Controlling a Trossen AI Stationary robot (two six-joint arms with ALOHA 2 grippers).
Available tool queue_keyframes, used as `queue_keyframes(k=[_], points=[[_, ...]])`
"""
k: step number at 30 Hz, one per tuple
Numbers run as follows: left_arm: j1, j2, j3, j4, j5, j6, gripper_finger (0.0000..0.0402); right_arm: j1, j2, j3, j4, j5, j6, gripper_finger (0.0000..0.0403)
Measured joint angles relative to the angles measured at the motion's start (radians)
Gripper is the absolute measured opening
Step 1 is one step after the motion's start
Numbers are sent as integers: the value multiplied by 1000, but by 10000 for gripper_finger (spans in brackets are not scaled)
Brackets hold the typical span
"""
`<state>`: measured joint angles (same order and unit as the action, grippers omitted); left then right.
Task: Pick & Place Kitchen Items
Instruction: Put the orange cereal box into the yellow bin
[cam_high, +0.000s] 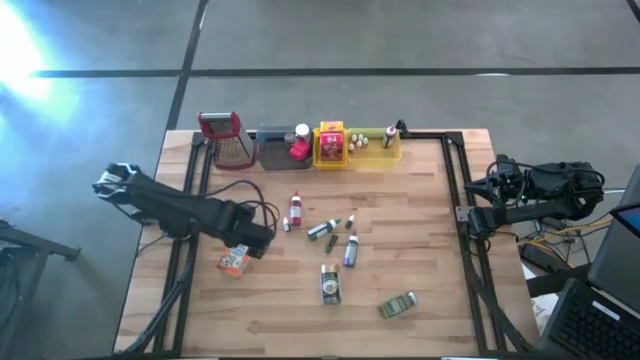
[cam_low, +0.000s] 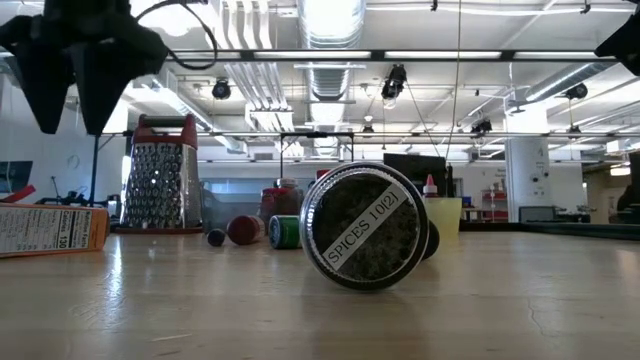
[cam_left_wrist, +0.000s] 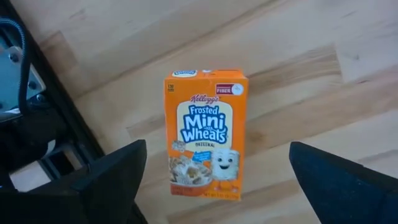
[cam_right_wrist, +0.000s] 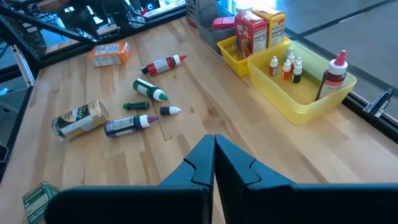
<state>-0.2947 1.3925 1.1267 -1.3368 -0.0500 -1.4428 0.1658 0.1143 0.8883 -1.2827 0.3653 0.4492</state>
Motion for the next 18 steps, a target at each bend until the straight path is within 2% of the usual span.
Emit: queue_keyframes(k=[9,18], points=[[9,66,-8,29,0,88,400,0,0,0,0,0,0,8],[65,61,-116,136,20,144,400,0,0,0,0,0,0,8]])
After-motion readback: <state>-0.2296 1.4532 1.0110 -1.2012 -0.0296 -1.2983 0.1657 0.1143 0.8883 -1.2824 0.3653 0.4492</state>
